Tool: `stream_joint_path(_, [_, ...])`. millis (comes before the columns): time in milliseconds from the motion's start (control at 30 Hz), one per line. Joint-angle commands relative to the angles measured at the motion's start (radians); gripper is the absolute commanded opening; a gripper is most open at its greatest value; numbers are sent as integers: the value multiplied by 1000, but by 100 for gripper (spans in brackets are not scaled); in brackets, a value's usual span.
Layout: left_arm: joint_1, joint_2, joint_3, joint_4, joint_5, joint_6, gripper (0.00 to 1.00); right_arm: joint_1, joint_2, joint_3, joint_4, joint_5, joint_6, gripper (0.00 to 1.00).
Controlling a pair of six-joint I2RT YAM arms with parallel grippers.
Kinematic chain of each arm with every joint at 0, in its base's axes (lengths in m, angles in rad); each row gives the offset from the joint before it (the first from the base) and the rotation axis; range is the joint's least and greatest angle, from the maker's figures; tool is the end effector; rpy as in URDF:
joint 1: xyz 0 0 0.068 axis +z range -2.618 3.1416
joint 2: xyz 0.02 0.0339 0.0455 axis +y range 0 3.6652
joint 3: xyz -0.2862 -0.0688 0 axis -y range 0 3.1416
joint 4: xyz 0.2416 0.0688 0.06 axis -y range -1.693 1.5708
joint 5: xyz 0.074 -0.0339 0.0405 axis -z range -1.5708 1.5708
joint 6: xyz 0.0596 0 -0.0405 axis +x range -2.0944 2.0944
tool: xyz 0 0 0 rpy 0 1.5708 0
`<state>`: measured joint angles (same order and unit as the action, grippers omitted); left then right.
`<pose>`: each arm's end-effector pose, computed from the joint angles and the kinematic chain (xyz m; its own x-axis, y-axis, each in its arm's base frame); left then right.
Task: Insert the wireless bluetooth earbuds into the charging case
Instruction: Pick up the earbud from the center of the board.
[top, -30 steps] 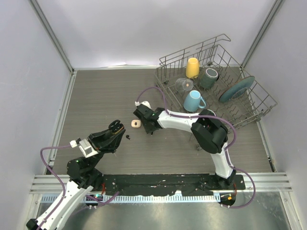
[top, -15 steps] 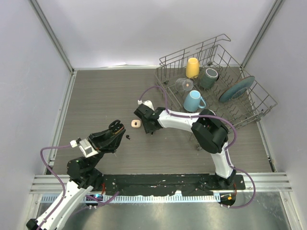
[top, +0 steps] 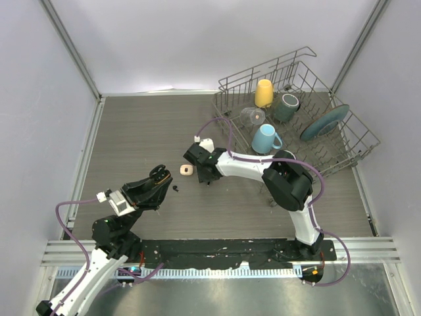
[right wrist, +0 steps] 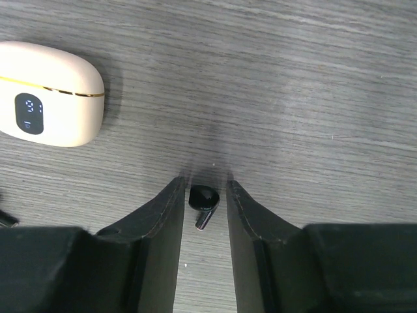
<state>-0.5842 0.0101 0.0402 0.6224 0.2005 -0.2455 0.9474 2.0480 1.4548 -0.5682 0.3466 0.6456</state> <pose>0.0591 -0.0533 0.2640 0.3278 -0.5023 -0.8001 0.7754 0.6269 -0.0758 0.2716 0.3431 0.1631 -0.8397 -0.1985 -0.5054 -0.2246 0.9744 -0.0094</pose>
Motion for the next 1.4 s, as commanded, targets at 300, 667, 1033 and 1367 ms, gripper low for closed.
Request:
stream_joint_path(300, [1, -53, -94, 17, -18, 17, 0, 8, -9, -22, -61, 34, 43, 26])
stream_joint_path(667, [1, -52, -92, 17, -24, 17, 0, 7, -89, -71, 13, 43, -18, 1])
stream_joint_path(1033, [1, -52, -92, 23, -93, -12, 0, 63, -475, -356, 393, 228, -119, 1])
stream_joint_path(1367, [1, -25, -94, 25, -98, -38, 0, 123, -810, -565, 792, 295, -267, 1])
